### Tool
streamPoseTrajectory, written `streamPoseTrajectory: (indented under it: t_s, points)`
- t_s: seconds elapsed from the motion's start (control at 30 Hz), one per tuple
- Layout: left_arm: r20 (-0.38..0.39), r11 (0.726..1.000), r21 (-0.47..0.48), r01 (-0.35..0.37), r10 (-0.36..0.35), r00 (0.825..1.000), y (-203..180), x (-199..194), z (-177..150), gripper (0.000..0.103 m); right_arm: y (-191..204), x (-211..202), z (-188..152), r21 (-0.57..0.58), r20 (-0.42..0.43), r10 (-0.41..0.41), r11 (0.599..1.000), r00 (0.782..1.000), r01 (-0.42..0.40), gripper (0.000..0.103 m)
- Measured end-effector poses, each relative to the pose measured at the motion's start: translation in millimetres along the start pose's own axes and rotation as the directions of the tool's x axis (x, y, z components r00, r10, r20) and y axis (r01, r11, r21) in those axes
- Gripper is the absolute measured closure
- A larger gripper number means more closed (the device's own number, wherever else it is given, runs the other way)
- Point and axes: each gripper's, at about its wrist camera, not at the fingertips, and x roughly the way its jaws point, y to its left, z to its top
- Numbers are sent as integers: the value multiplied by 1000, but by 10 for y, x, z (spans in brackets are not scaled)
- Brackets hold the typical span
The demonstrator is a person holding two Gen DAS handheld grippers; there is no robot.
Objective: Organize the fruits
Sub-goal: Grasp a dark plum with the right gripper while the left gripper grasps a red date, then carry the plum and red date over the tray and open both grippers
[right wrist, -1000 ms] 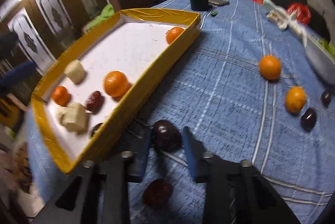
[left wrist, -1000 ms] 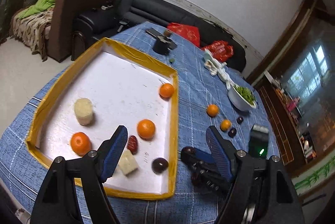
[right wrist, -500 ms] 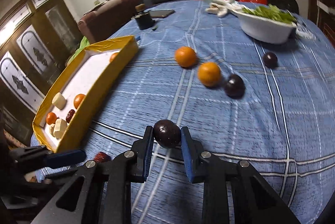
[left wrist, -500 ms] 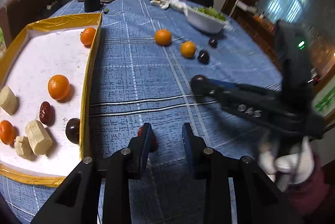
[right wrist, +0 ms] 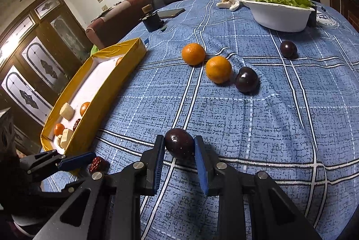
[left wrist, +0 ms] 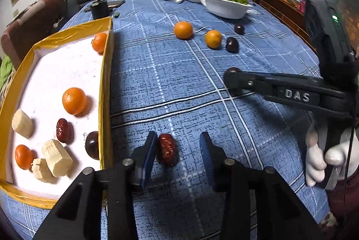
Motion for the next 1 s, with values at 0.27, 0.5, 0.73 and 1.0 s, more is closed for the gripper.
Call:
streamPoseTrajectory:
  t_s: [0.27, 0.5, 0.73, 1.0]
  points:
    - [1, 998, -7, -62, 62, 998, 21, 63, 3, 80, 21, 10, -11, -12, -3, -8, 1000, 1000, 8, 72]
    - [-7, 993, 67, -98, 99, 995, -52, 84, -59, 79, 33, 34, -21, -16, -6, -16, 1000, 1000, 16, 72]
    - [31, 996, -7, -91, 91, 995, 50, 9, -48, 86, 39, 37, -23, -14, 0, -29, 999, 1000, 29, 72]
    - [122, 990, -136, -45, 62, 991, 399, -374, 24, 86, 59, -37, -27, -20, 39, -63, 998, 997, 64, 73]
